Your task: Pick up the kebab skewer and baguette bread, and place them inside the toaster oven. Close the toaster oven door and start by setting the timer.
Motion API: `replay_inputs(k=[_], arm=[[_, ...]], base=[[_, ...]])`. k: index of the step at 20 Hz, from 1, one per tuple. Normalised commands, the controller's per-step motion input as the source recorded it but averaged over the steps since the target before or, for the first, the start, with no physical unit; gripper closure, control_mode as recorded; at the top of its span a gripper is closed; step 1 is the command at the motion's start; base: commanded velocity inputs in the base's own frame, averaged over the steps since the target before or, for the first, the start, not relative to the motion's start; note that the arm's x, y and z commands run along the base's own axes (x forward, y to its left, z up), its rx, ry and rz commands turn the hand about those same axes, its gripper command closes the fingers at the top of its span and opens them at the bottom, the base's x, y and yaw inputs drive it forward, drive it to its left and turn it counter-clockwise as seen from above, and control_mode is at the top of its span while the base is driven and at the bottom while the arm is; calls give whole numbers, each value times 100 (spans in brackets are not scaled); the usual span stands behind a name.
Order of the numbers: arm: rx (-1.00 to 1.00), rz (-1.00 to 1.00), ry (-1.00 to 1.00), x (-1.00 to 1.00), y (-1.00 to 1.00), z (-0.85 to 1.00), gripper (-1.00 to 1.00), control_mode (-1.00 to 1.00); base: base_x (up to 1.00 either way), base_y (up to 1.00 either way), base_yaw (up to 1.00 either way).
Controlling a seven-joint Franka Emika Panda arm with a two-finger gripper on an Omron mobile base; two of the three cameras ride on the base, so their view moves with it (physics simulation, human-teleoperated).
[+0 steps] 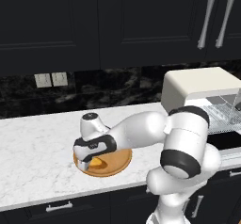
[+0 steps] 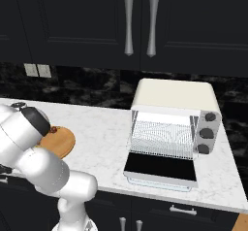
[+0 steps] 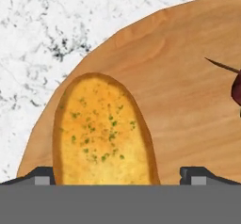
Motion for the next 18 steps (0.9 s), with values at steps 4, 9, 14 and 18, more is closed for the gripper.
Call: replay_inputs(k=[4, 9, 14, 18], arm=[[0, 0, 0, 2, 13, -26, -100, -100], [0, 0, 0, 9, 11, -20, 100, -100], [0, 0, 0, 1, 1, -4, 100, -100], [0, 0, 0, 0, 0, -10, 100, -100]], base=[[0, 0, 0], [0, 0, 0], [0, 0, 0], [0, 0, 0]])
